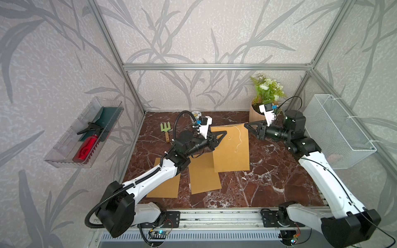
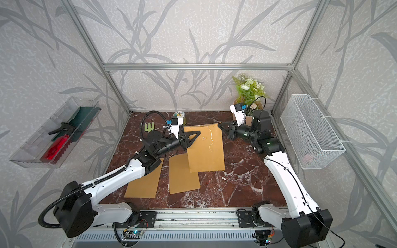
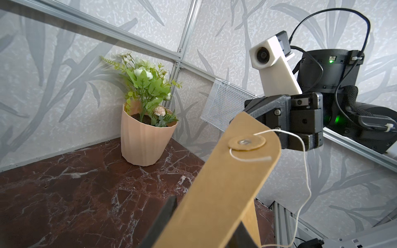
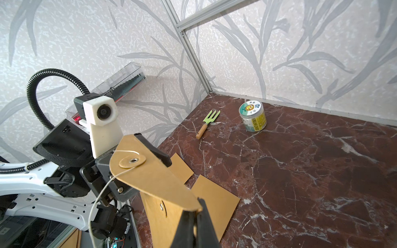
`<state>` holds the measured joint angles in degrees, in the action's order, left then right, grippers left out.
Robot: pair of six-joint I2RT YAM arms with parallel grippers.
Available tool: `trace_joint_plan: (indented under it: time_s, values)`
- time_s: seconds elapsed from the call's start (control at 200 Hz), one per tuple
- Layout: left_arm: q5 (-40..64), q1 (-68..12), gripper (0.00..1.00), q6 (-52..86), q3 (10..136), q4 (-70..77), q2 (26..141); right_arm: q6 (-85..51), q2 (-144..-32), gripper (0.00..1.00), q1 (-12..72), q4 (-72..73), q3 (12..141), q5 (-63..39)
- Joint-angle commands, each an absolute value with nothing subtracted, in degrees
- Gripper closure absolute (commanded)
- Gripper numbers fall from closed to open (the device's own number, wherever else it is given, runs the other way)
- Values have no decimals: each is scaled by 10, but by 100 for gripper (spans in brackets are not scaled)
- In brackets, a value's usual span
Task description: Open the file bag
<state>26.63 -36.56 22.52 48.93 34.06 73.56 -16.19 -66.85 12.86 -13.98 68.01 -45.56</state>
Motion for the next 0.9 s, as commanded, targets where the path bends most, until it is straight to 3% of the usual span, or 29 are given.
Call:
trace_joint_plan:
  time_s: [0.0,0.27,0.535,0.595,0.735,0.895]
  values:
    - [255,-363,64,213,515,361,718,-151,-661,95,134,-143,672,-464]
    - [240,-361,57,219,517,375,717,-147,-664,95,135,-145,665,-461]
    - [242,-358,56,230,519,387,719,-147,-670,96,135,-143,663,-461]
    - [244,-359,61,233,519,390,721,-148,-670,96,135,-140,662,-462]
    - [243,-357,83,243,519,401,723,-144,-670,96,137,-141,661,-462]
    - [243,-355,94,254,517,417,724,-139,-669,95,138,-143,656,-460]
